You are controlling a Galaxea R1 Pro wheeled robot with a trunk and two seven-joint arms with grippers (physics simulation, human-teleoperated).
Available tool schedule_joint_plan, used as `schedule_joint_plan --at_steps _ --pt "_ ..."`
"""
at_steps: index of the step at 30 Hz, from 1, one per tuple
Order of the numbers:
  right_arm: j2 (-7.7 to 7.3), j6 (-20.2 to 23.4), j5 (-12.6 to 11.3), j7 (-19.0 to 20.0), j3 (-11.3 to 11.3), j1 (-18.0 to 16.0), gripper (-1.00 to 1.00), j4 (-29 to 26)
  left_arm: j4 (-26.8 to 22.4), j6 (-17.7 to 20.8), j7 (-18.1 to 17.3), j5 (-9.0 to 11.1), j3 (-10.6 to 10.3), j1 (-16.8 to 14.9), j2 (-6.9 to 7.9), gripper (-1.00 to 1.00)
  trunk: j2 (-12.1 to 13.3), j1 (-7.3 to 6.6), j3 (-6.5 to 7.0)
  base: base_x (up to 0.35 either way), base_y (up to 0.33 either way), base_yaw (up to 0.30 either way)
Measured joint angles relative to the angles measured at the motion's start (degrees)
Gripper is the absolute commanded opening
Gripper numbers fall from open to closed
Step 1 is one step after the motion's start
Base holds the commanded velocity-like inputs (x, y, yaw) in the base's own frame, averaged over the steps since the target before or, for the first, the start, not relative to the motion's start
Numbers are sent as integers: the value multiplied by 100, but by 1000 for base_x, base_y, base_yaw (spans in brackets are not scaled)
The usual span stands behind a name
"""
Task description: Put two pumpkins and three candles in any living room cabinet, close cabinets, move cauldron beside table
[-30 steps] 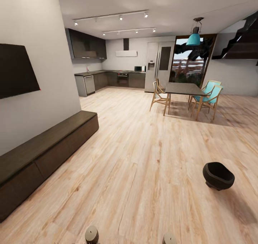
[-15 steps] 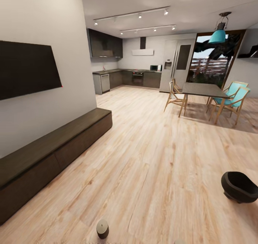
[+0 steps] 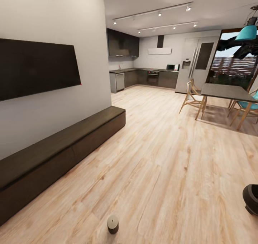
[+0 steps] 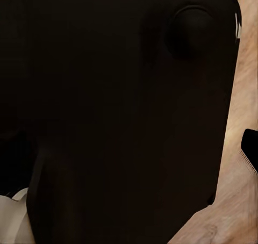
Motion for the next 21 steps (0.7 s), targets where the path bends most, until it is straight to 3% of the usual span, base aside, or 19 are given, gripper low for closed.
schedule_joint_plan --at_steps 21 --pt "0 3 34 0 33 -2 100 -50 14 0 -8 17 22 0 -41 100 0 0 -50 0 0 274"
